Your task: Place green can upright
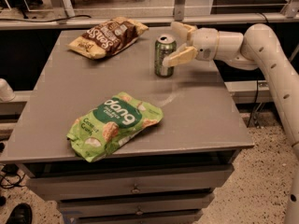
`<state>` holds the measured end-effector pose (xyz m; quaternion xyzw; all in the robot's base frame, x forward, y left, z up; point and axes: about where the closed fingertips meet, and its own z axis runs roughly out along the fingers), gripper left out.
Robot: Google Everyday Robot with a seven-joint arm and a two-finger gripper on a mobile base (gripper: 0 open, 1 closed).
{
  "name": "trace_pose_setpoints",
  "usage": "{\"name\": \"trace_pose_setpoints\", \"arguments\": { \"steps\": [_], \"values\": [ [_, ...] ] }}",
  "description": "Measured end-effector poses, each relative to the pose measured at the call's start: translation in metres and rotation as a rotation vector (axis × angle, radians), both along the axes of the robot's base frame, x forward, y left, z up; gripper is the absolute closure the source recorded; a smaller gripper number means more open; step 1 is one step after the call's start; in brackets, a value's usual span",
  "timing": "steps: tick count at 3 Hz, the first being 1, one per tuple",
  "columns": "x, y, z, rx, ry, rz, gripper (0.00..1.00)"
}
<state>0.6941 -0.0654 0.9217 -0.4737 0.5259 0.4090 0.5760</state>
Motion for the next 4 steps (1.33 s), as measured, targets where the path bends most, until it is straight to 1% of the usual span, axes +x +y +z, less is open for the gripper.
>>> {"name": "trace_pose_setpoints", "arguments": {
  "steps": [1,2,3,4],
  "values": [
    [-0.012,-0.011,0.015,-0.031,-0.045,-0.043,0.0],
    [-0.035,-0.023,0.05,-0.075,-0.137,-0.102,0.0],
    [-0.066,-0.039,0.1,-0.127,-0.266,-0.18,0.0],
    [-0.104,-0.055,0.147,-0.105,-0.387,-0.294,0.0]
  ]
}}
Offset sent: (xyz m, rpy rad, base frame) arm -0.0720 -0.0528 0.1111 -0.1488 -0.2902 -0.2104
